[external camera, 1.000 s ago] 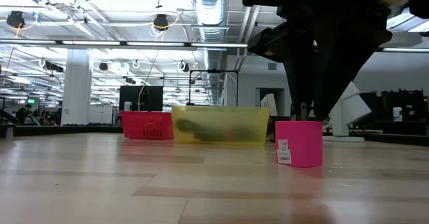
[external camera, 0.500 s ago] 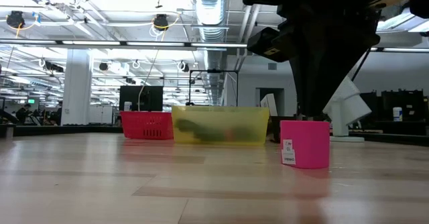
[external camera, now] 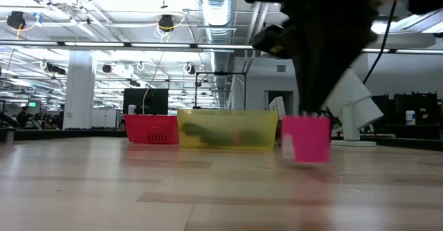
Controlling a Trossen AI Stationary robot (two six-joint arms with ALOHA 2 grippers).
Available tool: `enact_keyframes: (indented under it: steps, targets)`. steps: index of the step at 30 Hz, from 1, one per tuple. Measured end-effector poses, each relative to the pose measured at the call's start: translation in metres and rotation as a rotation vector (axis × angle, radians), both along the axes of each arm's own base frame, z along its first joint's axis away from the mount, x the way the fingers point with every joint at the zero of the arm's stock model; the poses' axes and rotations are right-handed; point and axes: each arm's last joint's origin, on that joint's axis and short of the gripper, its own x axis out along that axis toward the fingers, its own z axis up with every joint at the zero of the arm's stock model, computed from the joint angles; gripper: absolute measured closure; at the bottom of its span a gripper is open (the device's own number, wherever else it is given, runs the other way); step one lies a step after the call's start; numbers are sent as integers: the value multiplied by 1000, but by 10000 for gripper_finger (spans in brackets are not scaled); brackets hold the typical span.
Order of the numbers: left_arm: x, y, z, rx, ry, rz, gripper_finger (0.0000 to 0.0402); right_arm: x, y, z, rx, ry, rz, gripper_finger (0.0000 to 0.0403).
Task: Pick and place items into bin
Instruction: Put the pink charger adapter into the red bin
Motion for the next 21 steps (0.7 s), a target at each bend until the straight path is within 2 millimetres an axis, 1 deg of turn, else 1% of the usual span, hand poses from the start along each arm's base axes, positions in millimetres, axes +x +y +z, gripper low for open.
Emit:
enact_keyframes:
  steps: [5,12,17,21]
  targets:
    - [2,1,0,3,4,-2,294,10,-7,17,0,-39,-22,402]
    - [11,6,-3,4,22,7,294,26,-15,55,-19,-129,-22,402]
    - [19,11,-7,-26,57,47,294,32,-21,77,-55,-180,-10,403]
    - [23,13,-7,-45,47,14,292,35,-28,87,-56,-198,-11,403]
